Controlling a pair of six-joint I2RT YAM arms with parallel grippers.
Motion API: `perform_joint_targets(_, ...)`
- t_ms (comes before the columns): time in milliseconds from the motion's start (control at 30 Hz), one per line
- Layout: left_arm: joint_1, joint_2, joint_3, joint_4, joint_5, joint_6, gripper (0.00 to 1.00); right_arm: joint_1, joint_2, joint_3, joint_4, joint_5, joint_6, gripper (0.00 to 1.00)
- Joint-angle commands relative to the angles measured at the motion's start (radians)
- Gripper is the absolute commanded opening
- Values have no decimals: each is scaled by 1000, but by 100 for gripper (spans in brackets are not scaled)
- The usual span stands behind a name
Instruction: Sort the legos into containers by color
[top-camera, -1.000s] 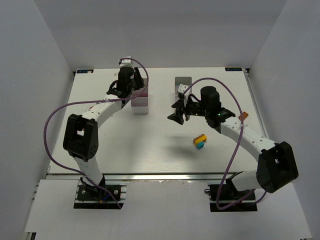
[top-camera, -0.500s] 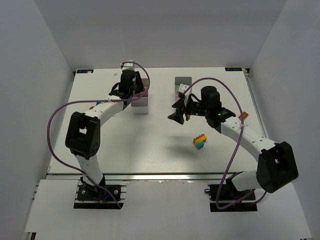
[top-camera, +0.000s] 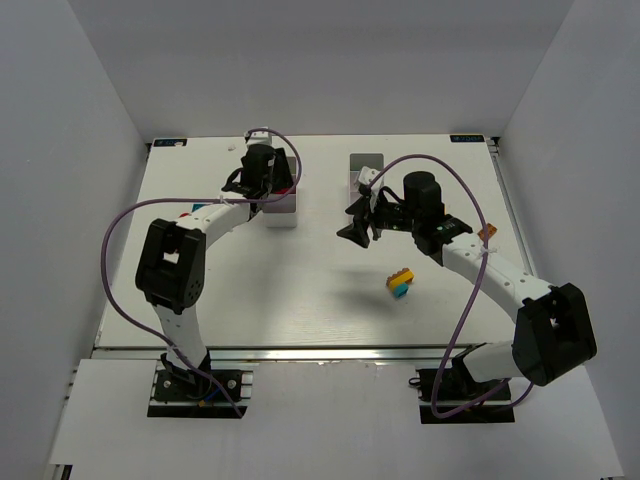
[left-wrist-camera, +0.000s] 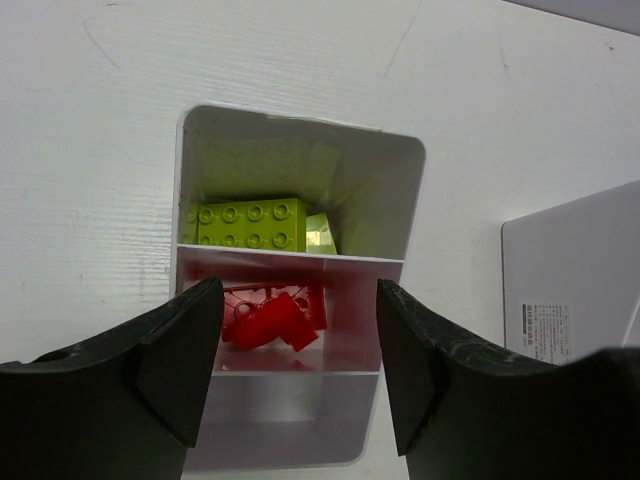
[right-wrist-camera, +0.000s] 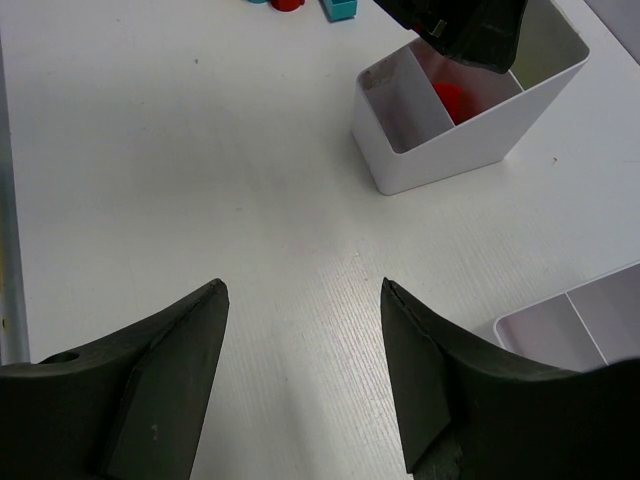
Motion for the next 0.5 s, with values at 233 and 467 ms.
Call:
perform_joint_targets(233,1,-175,61,-161,-58,-36,50,-2,-12,16,-38,-30,-50,68)
perform_joint_targets(467,249,-330,-23,-473,134,-159,31,-2,-8,28,-76,-88,-96,70)
